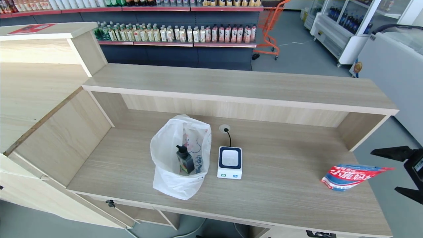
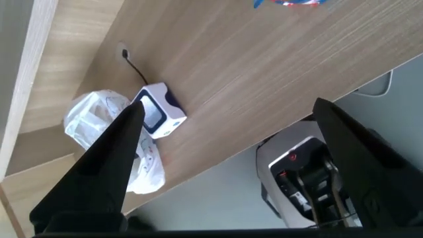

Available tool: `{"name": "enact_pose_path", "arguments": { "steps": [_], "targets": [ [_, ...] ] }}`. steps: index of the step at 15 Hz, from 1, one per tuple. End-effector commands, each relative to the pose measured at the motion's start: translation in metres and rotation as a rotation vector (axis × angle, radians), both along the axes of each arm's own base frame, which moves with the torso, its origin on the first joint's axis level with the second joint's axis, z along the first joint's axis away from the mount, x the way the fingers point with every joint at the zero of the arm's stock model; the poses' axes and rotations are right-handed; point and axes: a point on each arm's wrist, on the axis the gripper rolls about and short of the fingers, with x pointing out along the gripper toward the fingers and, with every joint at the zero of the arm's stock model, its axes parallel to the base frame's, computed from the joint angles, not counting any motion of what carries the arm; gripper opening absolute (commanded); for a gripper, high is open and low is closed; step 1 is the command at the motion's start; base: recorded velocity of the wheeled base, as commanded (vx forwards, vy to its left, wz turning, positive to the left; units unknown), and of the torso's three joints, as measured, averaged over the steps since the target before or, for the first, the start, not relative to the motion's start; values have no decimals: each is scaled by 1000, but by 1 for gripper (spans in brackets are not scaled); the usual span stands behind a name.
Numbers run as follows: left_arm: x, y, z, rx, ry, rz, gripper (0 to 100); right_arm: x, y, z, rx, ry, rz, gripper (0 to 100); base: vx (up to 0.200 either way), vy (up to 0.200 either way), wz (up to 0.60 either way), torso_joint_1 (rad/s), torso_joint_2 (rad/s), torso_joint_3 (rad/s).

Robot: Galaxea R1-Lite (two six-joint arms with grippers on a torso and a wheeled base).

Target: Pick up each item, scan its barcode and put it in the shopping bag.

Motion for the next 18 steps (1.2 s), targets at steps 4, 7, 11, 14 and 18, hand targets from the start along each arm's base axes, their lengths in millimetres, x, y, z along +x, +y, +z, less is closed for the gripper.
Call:
{"name": "enact_pose_path", "arguments": {
  "steps": [4,7,11,14,18],
  "targets": [
    [0,0,0,0,0,0,100,-5,-11,-5,78,63,-119,100,0,0,0,0,0,0],
    [0,0,0,0,0,0,100,8,-27,-18,118,139,-213,100,0,0,0,0,0,0],
    [0,0,0,0,0,0,100,63,-47,-40,42,261,-339,100,0,0,0,0,0,0],
    [0,0,0,0,0,0,100,87,-48,-64,15,313,-300,100,0,0,0,0,0,0],
    [0,0,0,0,0,0,100,116,-37,-89,-24,301,-212,100,0,0,0,0,0,0]
  ]
}}
